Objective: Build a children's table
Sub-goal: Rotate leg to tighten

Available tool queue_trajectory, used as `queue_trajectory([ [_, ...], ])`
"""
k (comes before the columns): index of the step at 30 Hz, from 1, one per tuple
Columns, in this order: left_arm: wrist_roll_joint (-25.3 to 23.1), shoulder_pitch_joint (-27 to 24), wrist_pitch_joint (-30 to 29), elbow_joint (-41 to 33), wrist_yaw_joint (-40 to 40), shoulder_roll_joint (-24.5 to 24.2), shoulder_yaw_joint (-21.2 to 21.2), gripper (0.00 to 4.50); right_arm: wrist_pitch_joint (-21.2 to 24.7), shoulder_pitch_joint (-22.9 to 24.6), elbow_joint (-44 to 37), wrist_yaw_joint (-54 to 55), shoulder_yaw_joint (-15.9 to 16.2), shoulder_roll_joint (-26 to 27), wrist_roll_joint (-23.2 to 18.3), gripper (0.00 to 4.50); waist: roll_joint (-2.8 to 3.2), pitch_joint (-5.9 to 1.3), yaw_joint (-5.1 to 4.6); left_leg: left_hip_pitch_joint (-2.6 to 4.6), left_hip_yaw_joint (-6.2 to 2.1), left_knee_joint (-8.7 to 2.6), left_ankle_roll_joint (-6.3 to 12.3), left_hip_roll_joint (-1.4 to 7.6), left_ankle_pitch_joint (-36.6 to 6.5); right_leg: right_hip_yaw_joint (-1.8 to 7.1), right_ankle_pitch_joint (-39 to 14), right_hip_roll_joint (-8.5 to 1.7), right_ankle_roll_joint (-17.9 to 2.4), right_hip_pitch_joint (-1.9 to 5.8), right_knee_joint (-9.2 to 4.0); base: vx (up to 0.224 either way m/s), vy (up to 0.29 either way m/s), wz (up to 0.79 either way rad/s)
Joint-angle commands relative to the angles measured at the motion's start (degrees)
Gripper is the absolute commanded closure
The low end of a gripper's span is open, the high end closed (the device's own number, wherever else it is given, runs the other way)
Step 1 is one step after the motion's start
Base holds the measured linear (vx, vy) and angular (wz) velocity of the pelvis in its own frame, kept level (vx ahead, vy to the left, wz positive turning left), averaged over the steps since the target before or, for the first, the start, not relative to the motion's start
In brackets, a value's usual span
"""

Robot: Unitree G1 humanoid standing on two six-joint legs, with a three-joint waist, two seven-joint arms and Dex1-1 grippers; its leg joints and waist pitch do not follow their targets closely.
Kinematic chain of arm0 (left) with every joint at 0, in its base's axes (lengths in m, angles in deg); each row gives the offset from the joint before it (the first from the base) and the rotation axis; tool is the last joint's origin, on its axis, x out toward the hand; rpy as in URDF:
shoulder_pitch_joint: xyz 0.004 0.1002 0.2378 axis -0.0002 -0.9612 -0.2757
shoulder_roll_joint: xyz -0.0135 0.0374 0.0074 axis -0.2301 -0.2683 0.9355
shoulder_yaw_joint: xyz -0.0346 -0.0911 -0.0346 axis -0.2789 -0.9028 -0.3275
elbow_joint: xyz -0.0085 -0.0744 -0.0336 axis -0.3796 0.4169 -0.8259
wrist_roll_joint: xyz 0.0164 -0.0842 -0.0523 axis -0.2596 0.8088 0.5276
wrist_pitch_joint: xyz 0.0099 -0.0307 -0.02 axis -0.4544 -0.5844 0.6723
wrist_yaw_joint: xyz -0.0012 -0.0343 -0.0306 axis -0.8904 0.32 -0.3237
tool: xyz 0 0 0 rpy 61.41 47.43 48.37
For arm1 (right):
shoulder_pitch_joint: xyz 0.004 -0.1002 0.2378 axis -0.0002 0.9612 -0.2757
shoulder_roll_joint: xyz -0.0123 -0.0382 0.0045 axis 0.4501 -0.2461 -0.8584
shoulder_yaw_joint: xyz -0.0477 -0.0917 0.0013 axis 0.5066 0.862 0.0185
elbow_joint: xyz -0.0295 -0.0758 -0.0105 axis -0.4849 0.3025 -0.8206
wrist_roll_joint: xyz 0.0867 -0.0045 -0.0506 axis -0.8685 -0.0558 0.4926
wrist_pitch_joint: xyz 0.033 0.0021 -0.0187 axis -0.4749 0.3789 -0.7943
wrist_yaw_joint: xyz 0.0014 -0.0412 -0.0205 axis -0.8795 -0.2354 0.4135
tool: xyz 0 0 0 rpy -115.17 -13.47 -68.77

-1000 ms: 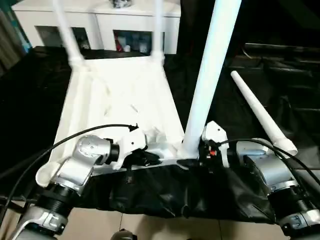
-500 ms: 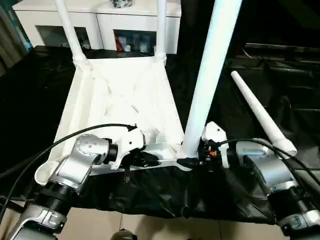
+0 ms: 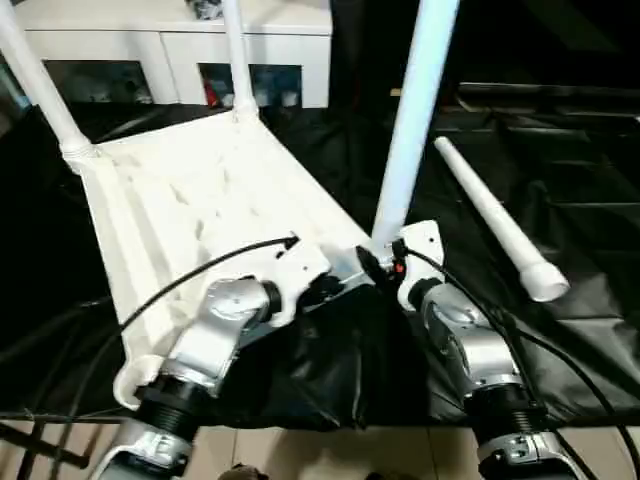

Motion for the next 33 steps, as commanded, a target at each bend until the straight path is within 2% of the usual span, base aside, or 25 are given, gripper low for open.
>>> queue_trajectory([
  [1,1.8,0.5,2.2,-1.2,3.3,3.3,6.4,4.5,0.5,-1.0,1.8,-3.4,5.4,2.3,0.2,0.77,0.08,-2.67,0.22,0.45,-0.86,-4.21,0.42,2.23,-18.3,2.97,-19.6,-3.26,-8.1,1.89,-4.58,0.0,0.0,0.0],
  [3,1.5,0.4,2.8,-1.5,4.7,1.6,6.2,4.5,-0.3,-1.3,2.2,-4.8,5.7,0.7,1.0,0.64,0.22,-2.84,0.39,0.65,-0.67,-4.02,0.66,2.28,-16.9,3.03,-16.0,-3.12,-9.4,1.84,-4.24,0.0,0.0,0.0],
  [4,1.6,0.2,2.9,-1.8,6.1,0.1,5.9,4.5,-1.1,-1.4,2.6,-6.8,5.8,-0.9,1.2,0.64,0.1,-3.01,0.44,0.62,-0.59,-3.87,0.99,2.26,-15.9,3.0,-14.0,-3.15,-10.2,2.05,-3.88,0.0,0.0,0.0],
  [6,1.9,-0.1,3.6,-2.1,8.0,-1.4,5.6,4.5,-1.8,-1.6,2.6,-9.9,6.5,-2.8,1.2,0.64,-0.1,-3.08,0.33,0.06,-0.56,-3.71,1.89,2.2,-13.7,2.96,-10.9,-3.12,-10.8,2.58,-3.41,0.0,0.0,0.0],
  [7,2.0,-0.1,3.8,-2.1,8.9,-2.4,5.4,4.5,-2.1,-1.7,2.6,-12.5,7.1,-4.1,1.0,0.64,-0.02,-3.2,0.31,0.09,-0.52,-3.52,2.4,2.21,-12.0,2.96,-8.4,-3.09,-11.3,2.63,-3.11,0.0,0.0,0.0],
  [8,2.2,-0.2,4.1,-2.1,9.9,-3.2,5.2,4.5,-2.3,-1.7,2.3,-15.2,7.8,-5.2,0.7,0.64,-0.51,-3.18,0.19,0.04,-0.45,-3.43,2.89,2.15,-11.7,2.91,-7.7,-3.03,-11.6,2.74,-3.06,0.0,0.0,0.0],
  [9,2.5,-0.2,4.4,-2.2,10.8,-4.0,5.0,4.5,-2.7,-1.7,2.0,-17.7,8.3,-6.3,0.4,0.64,-0.19,-3.22,0.28,0.05,-0.42,-3.31,3.62,2.17,-10.9,2.92,-6.8,-3.16,-12.2,2.8,-2.84,0.0,0.0,0.0],
  [10,2.9,-0.2,4.8,-2.2,12.1,-5.3,4.7,4.5,-2.8,-1.6,1.5,-22.3,9.4,-8.0,-0.2,0.64,-0.5,-3.08,0.23,0.09,-0.35,-3.28,4.23,2.14,-11.3,2.87,-7.5,-3.12,-12.5,2.77,-3.04,0.0,0.0,0.0],
  [12,3.7,-0.3,5.9,-2.1,14.5,-7.5,4.0,4.5,-3.7,-1.1,0.4,-30.2,11.5,-10.9,-1.0,0.64,-0.53,-2.87,0.3,0.18,-0.32,-3.37,4.6,2.26,-12.4,2.89,-9.9,-3.14,-12.4,2.63,-3.2,0.0,0.0,0.0],
  [15,4.7,-0.4,6.6,-2.1,16.5,-9.3,3.4,4.5,-4.4,-0.7,-0.4,-35.6,13.3,-12.9,-1.7,0.64,-0.41,-2.82,0.65,0.51,-0.4,-3.53,3.86,2.52,-13.8,2.98,-12.9,-3.26,-12.2,2.47,-3.41,0.0,0.0,0.0],
  [20,6.5,-0.3,7.3,-1.9,20.2,-12.1,2.9,4.5,-4.4,-0.1,-1.9,-45.9,16.6,-16.4,-3.3,0.64,-0.65,-2.55,1.46,0.54,-0.35,-3.59,3.64,2.54,-14.6,3.04,-14.6,-3.28,-11.8,2.4,-3.4,0.0,0.0,0.0],
  [21,6.6,-0.3,7.4,-1.8,20.4,-12.2,2.9,4.5,-4.4,-0.1,-1.9,-46.2,16.6,-16.5,-3.4,0.64,-0.62,-2.58,1.59,0.68,-0.28,-3.57,3.66,2.6,-14.5,3.09,-14.6,-3.27,-11.8,2.29,-3.41,0.0,0.0,0.0],
  [22,6.9,0.1,7.7,-1.4,21.2,-12.7,2.9,4.5,-4.1,-0.3,-1.9,-48.5,17.1,-16.9,-4.0,0.77,-0.46,-2.28,1.58,0.52,-0.32,-3.66,3.59,2.6,-14.4,3.14,-14.5,-3.26,-11.9,2.17,-3.39,0.0,0.0,0.0],
  [27,7.2,1.0,8.5,0.0,22.5,-13.5,2.7,4.5,-3.2,-1.1,-2.0,-51.4,17.8,-17.2,-4.6,1.06,-0.49,-2.46,1.63,0.51,-0.3,-3.6,3.62,2.59,-13.9,3.06,-12.7,-3.14,-12.6,2.29,-3.16,0.0,0.0,0.0],
  [28,7.3,1.2,8.8,0.4,22.9,-13.7,2.7,4.5,-2.8,-1.3,-2.1,-51.9,17.8,-17.1,-4.9,1.32,-0.57,-2.36,1.64,0.47,-0.31,-3.62,3.68,2.55,-14.0,3.04,-12.8,-3.14,-12.7,2.32,-3.15,0.0,0.0,0.0],
  [30,7.6,1.4,8.8,0.7,23.5,-13.8,2.7,4.5,-2.3,-1.3,-2.3,-52.8,17.8,-17.0,-5.6,1.36,-0.34,-2.31,1.67,0.53,-0.34,-3.71,3.39,2.58,-14.5,3.07,-13.9,-3.23,-12.5,2.27,-3.29,0.0,0.0,0.0],
  [31,7.6,1.4,8.8,0.7,23.5,-13.8,2.7,4.5,-2.3,-1.3,-2.3,-52.8,17.8,-17.0,-5.6,1.39,-0.42,-2.3,1.67,0.56,-0.36,-3.76,3.12,2.62,-14.8,3.08,-14.5,-3.28,-12.4,2.27,-3.36,0.0,0.0,0.0],
  [33,7.7,1.3,8.8,0.8,24.0,-14.0,2.7,4.5,-2.1,-1.1,-2.3,-53.1,17.8,-16.9,-5.4,1.61,-0.29,-2.3,1.69,0.54,-0.39,-3.78,2.9,2.61,-15.0,3.09,-14.8,-3.3,-12.3,2.28,-3.37,0.0,0.0,0.0],
])
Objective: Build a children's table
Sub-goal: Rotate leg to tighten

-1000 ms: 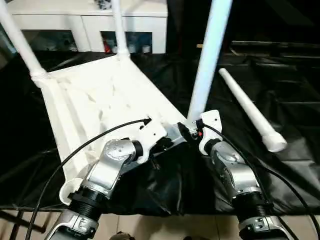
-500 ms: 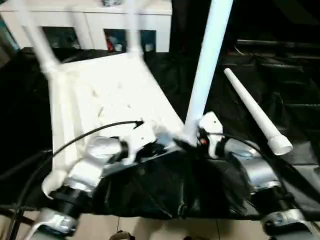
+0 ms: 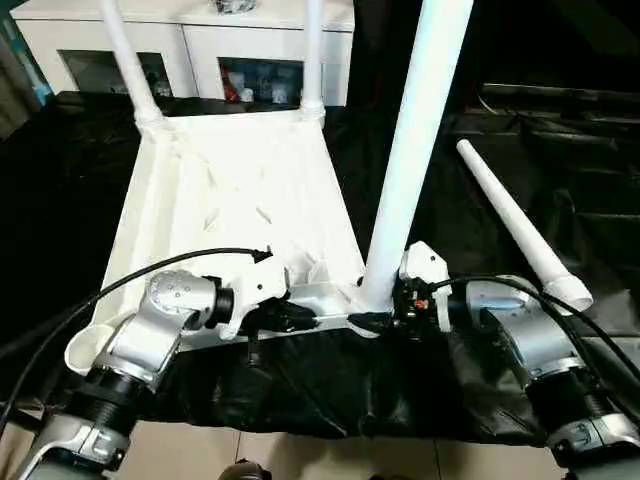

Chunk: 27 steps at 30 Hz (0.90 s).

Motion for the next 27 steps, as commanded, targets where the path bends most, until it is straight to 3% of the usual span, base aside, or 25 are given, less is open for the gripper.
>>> queue_trajectory([
  [1,0.2,1.4,0.6,0.8,-0.5,1.2,2.1,4.5,0.7,1.0,-1.0,-5.5,6.2,2.0,-0.9,1.68,-0.05,-2.38,-0.16,0.7,-0.53,-3.91,2.81,2.56,-15.2,2.94,-15.0,-3.31,-12.0,2.26,-3.56,0.0,0.0,0.0],
  [3,0.3,1.3,0.6,0.7,-0.5,1.2,2.1,4.5,0.9,1.2,-1.3,-5.4,6.1,2.0,-1.1,1.71,-0.03,-2.4,-0.16,0.73,-0.52,-3.91,2.76,2.57,-15.2,2.94,-14.7,-3.26,-12.1,2.22,-3.52,0.0,0.0,0.0],
  [4,0.3,1.3,0.5,0.9,-0.9,1.7,2.0,4.5,1.5,1.6,-1.6,-4.3,5.2,2.7,-1.7,1.73,0.28,-2.59,-0.14,0.8,-0.51,-3.87,2.6,2.56,-15.2,2.92,-14.2,-3.21,-12.3,2.27,-3.51,0.0,0.0,0.0],
  [7,-0.2,1.2,0.1,0.9,-2.9,3.0,2.0,4.5,2.7,2.1,-1.4,0.2,3.1,4.6,-2.0,1.76,0.13,-2.56,-0.11,0.8,-0.46,-3.9,2.54,2.6,-15.2,2.96,-13.4,-3.21,-12.7,2.26,-3.48,0.0,0.0,0.0],
  [9,-1.4,1.4,-0.3,1.0,-6.1,4.7,2.0,4.5,2.7,2.0,0.4,7.4,1.1,7.0,-0.8,1.77,0.05,-2.46,-0.27,0.77,-0.59,-4.1,1.9,2.58,-16.4,2.98,-15.8,-3.4,-12.1,2.19,-3.71,0.0,0.0,0.0],
  [11,-2.1,1.6,-1.9,1.1,-11.9,8.4,1.4,4.5,2.5,1.3,4.5,19.5,-1.6,10.6,1.9,1.78,-0.12,-2.25,-0.67,1.17,-0.82,-4.3,-0.04,2.41,-19.5,2.89,-23.3,-3.65,-10.2,1.85,-4.54,0.0,0.0,0.0],
  [15,-3.0,1.0,-4.3,0.2,-19.3,15.2,2.7,4.5,4.2,1.3,6.5,32.7,-5.1,17.1,2.0,1.78,-0.31,-2.27,-1.0,1.2,-1.18,-4.48,-1.09,2.31,-21.4,2.79,-29.4,-3.86,-7.2,1.72,-5.32,0.0,0.0,0.0],
  [17,-4.0,0.7,-5.3,-0.1,-22.2,18.0,3.7,4.5,5.5,1.2,6.2,37.9,-6.2,20.2,2.2,1.78,-0.22,-2.25,-1.35,1.07,-1.24,-4.54,-0.91,2.26,-22.0,2.76,-29.6,-3.7,-6.2,1.51,-5.67,0.0,0.0,0.0],
  [22,-6.3,1.1,-5.9,-0.1,-25.6,21.5,4.9,4.5,4.8,0.3,6.8,44.9,-6.8,24.3,3.6,1.78,-0.33,-2.32,-1.88,0.67,-1.29,-4.55,-0.41,2.11,-21.6,2.75,-27.6,-3.6,-5.9,1.58,-5.56,0.0,0.0,0.0],
  [23,-6.5,1.1,-6.0,-0.3,-26.0,21.5,4.8,4.5,4.5,0.2,6.8,45.1,-6.8,24.6,3.7,1.43,-0.33,-2.37,-2.09,0.32,-1.42,-4.67,-0.35,2.11,-21.3,2.66,-26.9,-3.57,-5.8,1.84,-5.34,0.0,0.0,0.0],
  [25,-6.6,1.1,-5.8,-0.6,-25.4,20.6,4.8,4.5,4.7,0.3,6.3,44.7,-7.0,24.3,3.3,1.43,-0.12,-2.35,-2.57,-0.4,-1.7,-4.87,-0.41,2.08,-21.4,2.46,-26.7,-3.55,-5.5,2.24,-5.27,0.0,0.0,0.0],
  [27,-6.4,1.1,-5.6,-0.7,-24.6,19.4,4.4,4.5,5.5,0.4,5.5,43.6,-7.7,23.5,2.5,1.06,-0.15,-2.87,-2.52,-0.17,-1.62,-4.58,-0.2,2.13,-19.5,2.67,-22.8,-3.6,-6.2,2.28,-4.95,0.0,0.0,0.0],
])
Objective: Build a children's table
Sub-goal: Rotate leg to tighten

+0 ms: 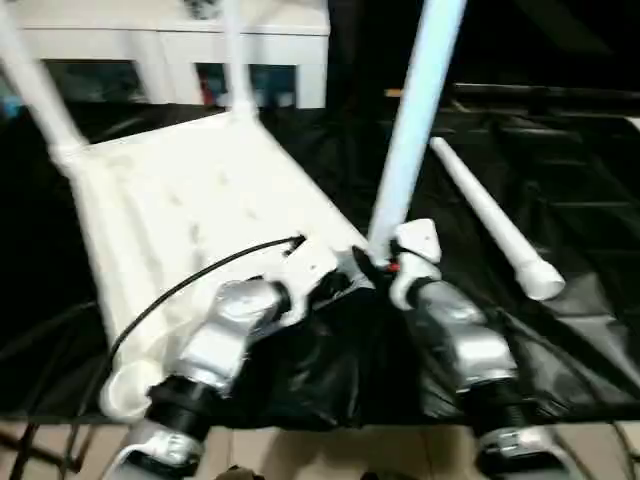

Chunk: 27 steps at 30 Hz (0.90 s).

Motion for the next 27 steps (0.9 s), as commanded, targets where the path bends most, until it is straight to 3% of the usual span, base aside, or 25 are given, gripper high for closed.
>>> queue_trajectory([
  [1,1.2,0.7,1.3,-1.7,3.2,-0.2,3.0,4.5,2.1,0.2,1.9,-2.5,3.7,0.8,-1.3,1.04,0.36,-2.86,0.68,-0.05,-1.07,-4.37,0.18,2.22,-18.8,2.92,-19.8,-3.47,-7.7,2.39,-4.59,0.0,0.0,0.0],
  [3,1.1,0.6,1.5,-2.2,5.2,-2.7,2.6,4.5,1.3,-0.1,1.9,-3.6,3.5,-1.7,-0.7,0.81,0.25,-3.09,0.87,0.19,-0.79,-4.12,0.76,2.21,-17.3,2.96,-16.3,-3.4,-9.4,2.47,-4.17,0.0,0.0,0.0],
  [7,1.5,0.3,2.2,-3.4,8.1,-5.7,1.9,4.5,0.6,-0.4,2.6,-5.3,2.5,-4.0,-0.8,0.81,0.53,-3.75,1.27,0.34,-0.43,-3.33,2.47,2.25,-10.0,2.91,-3.7,-3.2,-13.4,3.02,-2.56,0.013,0.0,0.0],
  [9,3.0,-1.1,0.3,-7.8,11.6,-9.6,1.3,4.5,-0.2,-0.5,2.9,-7.0,2.2,-6.0,-0.2,0.81,0.49,-3.9,1.24,0.33,-0.34,-3.21,3.02,2.24,-8.7,2.84,-1.3,-3.2,-14.6,3.28,-2.19,0.0,0.0,0.0],
  [12,4.7,-3.0,-2.6,-13.0,14.3,-13.0,0.5,4.5,-0.3,-0.2,1.8,-8.6,2.5,-7.4,0.0,0.81,0.78,-3.84,1.31,0.76,-0.17,-3.24,2.81,2.31,-10.6,2.87,-4.2,-3.07,-14.9,3.16,-2.31,0.0,0.0,0.0],
  [17,7.8,-4.9,-11.3,-20.5,17.0,-17.2,-1.8,4.18,-0.6,0.0,0.6,-10.4,4.0,-8.8,-0.5,0.69,1.22,-3.56,1.86,1.28,-0.05,-3.48,0.2,2.31,-14.9,3.04,-9.2,-2.8,-14.2,2.68,-2.62,0.0,0.0,0.0],
  [20,7.7,-4.2,-13.4,-20.6,14.9,-16.5,-3.0,4.07,-1.0,0.0,0.7,-10.6,4.1,-9.1,-0.6,0.69,1.09,-3.47,1.76,1.06,-0.2,-3.57,-0.53,2.24,-16.4,3.1,-11.8,-2.87,-13.1,2.78,-2.8,0.0,0.0,0.0],
  [23,6.0,-2.0,-13.5,-17.2,8.7,-13.6,-3.9,3.73,-1.4,0.1,0.9,-10.2,3.9,-9.2,-0.6,0.69,0.94,-3.58,1.97,1.37,-0.13,-3.27,-0.75,2.03,-17.3,3.24,-13.2,-2.82,-12.2,2.5,-3.15,0.0,0.0,0.0],
  [27,4.0,-0.4,-14.6,-14.6,5.5,-11.9,-1.7,3.43,-1.6,0.3,1.0,-10.1,4.1,-9.3,-0.5,0.69,0.68,-3.76,2.11,0.66,-0.35,-3.17,-0.1,1.9,-15.0,3.25,-14.1,-3.01,-11.0,2.97,-3.01,0.0,0.0,0.0],
])
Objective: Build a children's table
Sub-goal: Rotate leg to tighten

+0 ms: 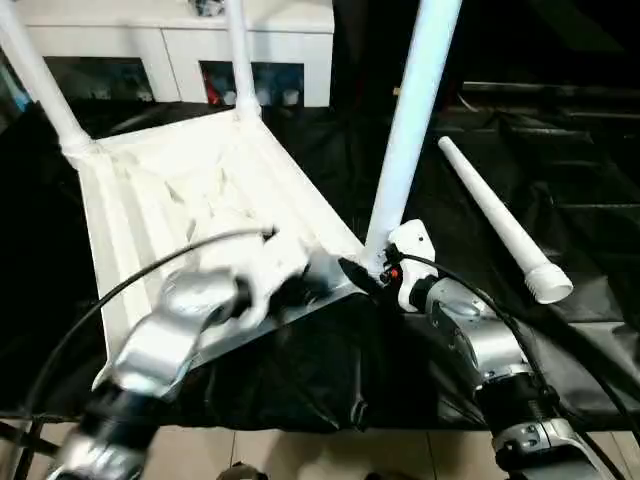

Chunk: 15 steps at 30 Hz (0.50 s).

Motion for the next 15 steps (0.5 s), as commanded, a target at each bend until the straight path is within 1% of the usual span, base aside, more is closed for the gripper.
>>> queue_trajectory([
  [1,-0.9,0.5,-0.4,1.0,-1.0,0.1,1.0,3.31,0.1,0.7,0.6,0.0,0.3,-0.4,0.6,0.69,0.41,-3.75,0.34,0.38,-0.53,-3.64,0.28,1.82,-14.3,2.76,-14.0,-2.99,-10.5,2.96,-4.0,0.0,0.0,0.0],
  [2,-1.4,0.7,-0.9,1.4,-1.5,0.1,1.5,3.31,0.0,0.6,0.6,0.1,0.6,-0.4,0.5,0.69,0.54,-3.86,0.32,0.32,-0.59,-3.63,0.35,1.81,-13.9,2.72,-13.3,-2.94,-10.5,3.02,-3.93,0.0,0.0,0.0],
  [3,-1.4,0.7,-0.9,1.4,-1.5,0.1,1.5,3.26,0.0,0.6,0.6,0.1,0.6,-0.4,0.5,0.69,0.49,-3.88,0.26,0.3,-0.59,-3.59,0.39,1.82,-13.7,2.7,-12.7,-2.87,-10.7,3.0,-3.83,0.0,0.0,0.0],
  [4,-1.7,0.6,-1.2,1.6,-1.5,0.1,2.1,3.17,0.0,0.6,0.7,0.0,0.8,-0.4,0.4,0.69,0.73,-3.93,0.33,0.34,-0.61,-3.54,0.56,1.82,-13.3,2.69,-11.7,-2.9,-11.1,3.02,-3.71,0.0,0.0,0.0],
  [5,-1.8,0.5,-1.1,1.7,-1.5,0.1,2.2,2.97,0.0,0.6,0.7,0.0,0.8,-0.4,0.3,0.69,0.64,-3.91,0.27,0.31,-0.57,-3.52,0.68,1.81,-13.3,2.68,-11.5,-2.85,-11.2,3.0,-3.77,0.0,0.0,0.0],
  [7,-1.9,0.3,-0.6,2.6,-2.0,-0.1,2.8,2.9,-0.2,0.5,0.9,0.1,0.8,-0.5,0.2,0.69,0.62,-3.99,0.34,0.3,-0.59,-3.45,0.84,1.81,-13.2,2.65,-10.6,-2.84,-11.7,3.06,-3.6,0.0,0.0,0.0],
  [9,-1.1,-0.2,-0.3,3.5,-2.2,0.1,2.3,2.9,-0.4,0.4,1.3,0.2,0.7,-0.6,0.2,0.69,0.64,-3.97,0.32,0.35,-0.56,-3.44,0.87,1.8,-13.4,2.62,-10.6,-2.8,-11.9,3.0,-3.62,0.0,0.0,0.0],
  [10,-1.0,-0.3,-0.3,3.7,-2.2,0.2,2.2,2.9,-0.4,0.4,1.3,0.2,0.7,-0.6,0.2,0.69,0.56,-3.96,0.36,0.32,-0.57,-3.44,0.89,1.78,-13.6,2.63,-10.7,-2.8,-11.9,3.02,-3.6,0.0,0.0,0.0],
  [11,-1.1,-0.3,0.0,4.0,-2.2,0.1,2.4,2.9,-0.5,0.4,1.4,0.1,0.7,-0.7,0.2,0.69,0.66,-3.97,0.37,0.38,-0.58,-3.44,0.85,1.81,-13.8,2.63,-10.9,-2.82,-11.9,2.98,-3.64,0.0,0.0,0.0],
  [13,-1.8,-0.3,1.2,5.3,-2.5,-0.3,2.9,2.9,-0.8,0.2,1.7,0.1,0.9,-0.8,0.3,0.69,0.63,-3.98,0.41,0.41,-0.58,-3.43,0.81,1.8,-14.1,2.64,-11.1,-2.82,-11.8,2.98,-3.66,0.0,0.0,0.0],
  [14,-2.3,-0.2,2.1,6.3,-2.9,-0.4,3.2,2.9,-0.9,0.1,1.9,0.1,1.0,-0.8,0.4,0.69,0.75,-3.97,0.47,0.4,-0.6,-3.43,0.8,1.77,-14.2,2.65,-11.4,-2.85,-11.7,3.0,-3.68,0.0,0.0,0.0],
  [15,-2.5,-0.1,2.3,6.7,-2.9,-0.5,3.3,2.9,-0.9,0.0,1.9,0.1,1.0,-0.8,0.4,0.69,0.69,-3.97,0.45,0.38,-0.59,-3.43,0.85,1.75,-14.2,2.65,-11.4,-2.82,-11.6,2.99,-3.74,0.0,0.0,0.0],
])
